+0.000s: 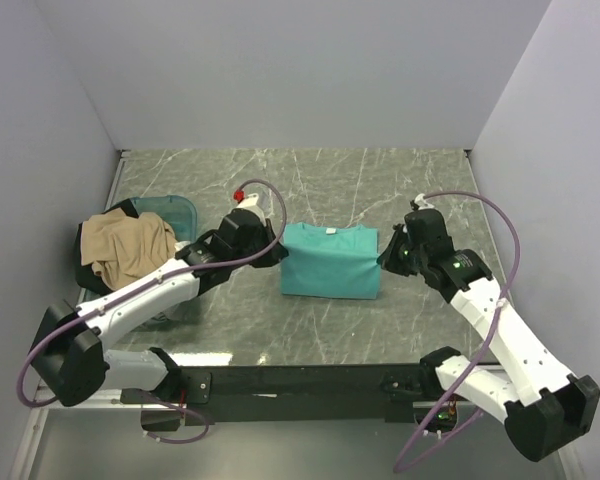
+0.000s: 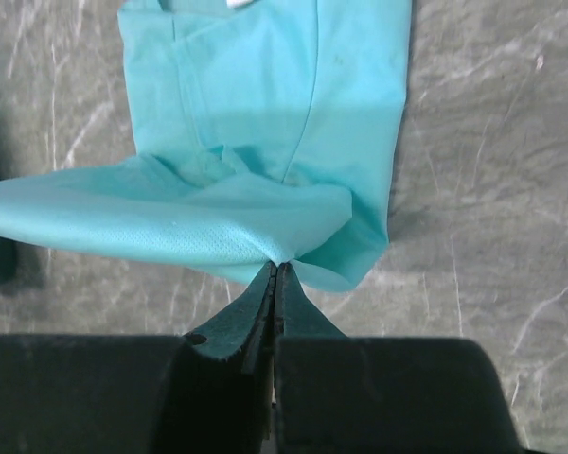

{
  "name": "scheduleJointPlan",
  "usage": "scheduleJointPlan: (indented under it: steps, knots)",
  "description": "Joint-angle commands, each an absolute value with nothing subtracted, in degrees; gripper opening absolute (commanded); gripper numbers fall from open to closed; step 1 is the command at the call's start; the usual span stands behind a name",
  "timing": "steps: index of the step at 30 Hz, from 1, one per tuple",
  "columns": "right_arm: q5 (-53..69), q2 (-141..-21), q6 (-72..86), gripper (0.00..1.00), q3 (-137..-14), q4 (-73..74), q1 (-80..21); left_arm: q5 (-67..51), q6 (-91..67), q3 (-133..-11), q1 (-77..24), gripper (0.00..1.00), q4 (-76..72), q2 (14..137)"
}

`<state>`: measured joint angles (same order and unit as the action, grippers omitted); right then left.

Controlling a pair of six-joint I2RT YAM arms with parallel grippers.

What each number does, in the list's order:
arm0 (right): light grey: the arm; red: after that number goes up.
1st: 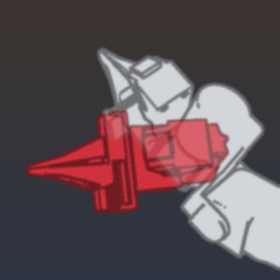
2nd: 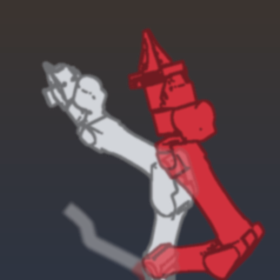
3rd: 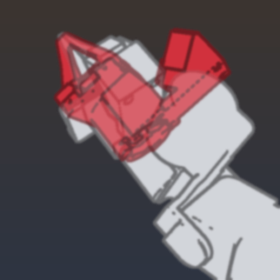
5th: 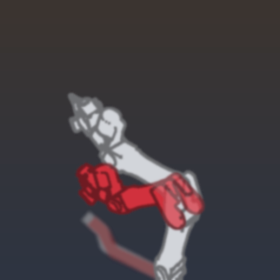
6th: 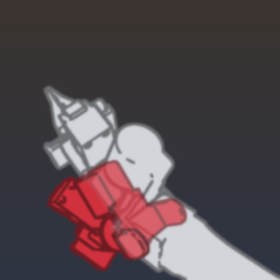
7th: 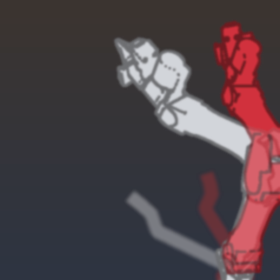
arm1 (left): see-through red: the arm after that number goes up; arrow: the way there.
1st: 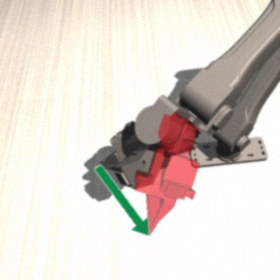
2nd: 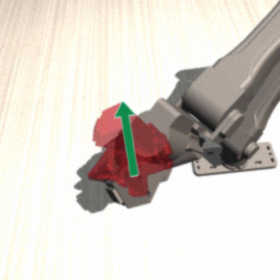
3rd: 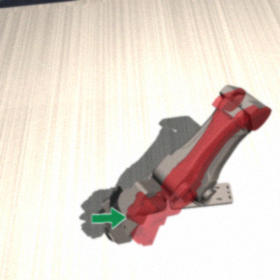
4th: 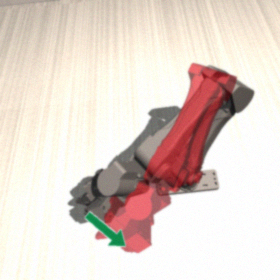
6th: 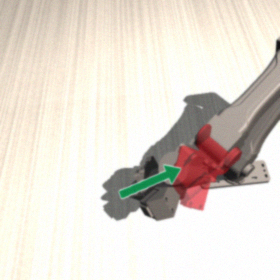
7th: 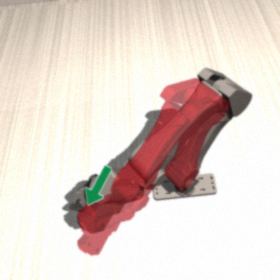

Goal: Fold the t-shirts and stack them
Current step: Fold the tshirt

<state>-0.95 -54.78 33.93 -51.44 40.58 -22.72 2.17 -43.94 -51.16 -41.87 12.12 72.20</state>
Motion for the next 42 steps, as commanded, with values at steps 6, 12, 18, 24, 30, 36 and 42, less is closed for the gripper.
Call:
scheduleJointPlan:
  steps: [6,12,18,24,30,36,42]
  knots:
    - [2.0,-59.8,31.5,0.0,-56.2,33.7,-17.8,-5.5,-40.7,-58.2,-36.5,0.01,6.2,79.3]
    - [4.1,-64.6,31.1,0.0,-58.0,30.6,-15.0,-6.4,-39.2,-62.5,-34.1,0.01,5.3,85.1]
    - [5.2,-69.9,30.9,0.0,-61.3,28.8,-12.1,-8.0,-37.7,-69.2,-32.8,0.01,7.6,92.9]
    - [6.9,-77.1,29.7,0.0,-64.2,26.0,-9.7,-4.8,-37.1,-75.1,-30.9,0.01,9.9,98.8]
    - [7.7,-87.2,29.4,0.0,-70.3,23.0,-7.2,-6.6,-37.1,-82.5,-28.4,0.01,11.2,107.4]
    - [8.4,-97.9,30.1,0.0,-76.5,22.7,-6.0,-7.0,-36.8,-90.5,-26.5,0.01,12.8,115.8]
    - [9.4,-106.3,30.7,0.0,-82.7,22.4,-5.4,-6.0,-36.7,-98.1,-25.4,0.01,14.8,122.5]
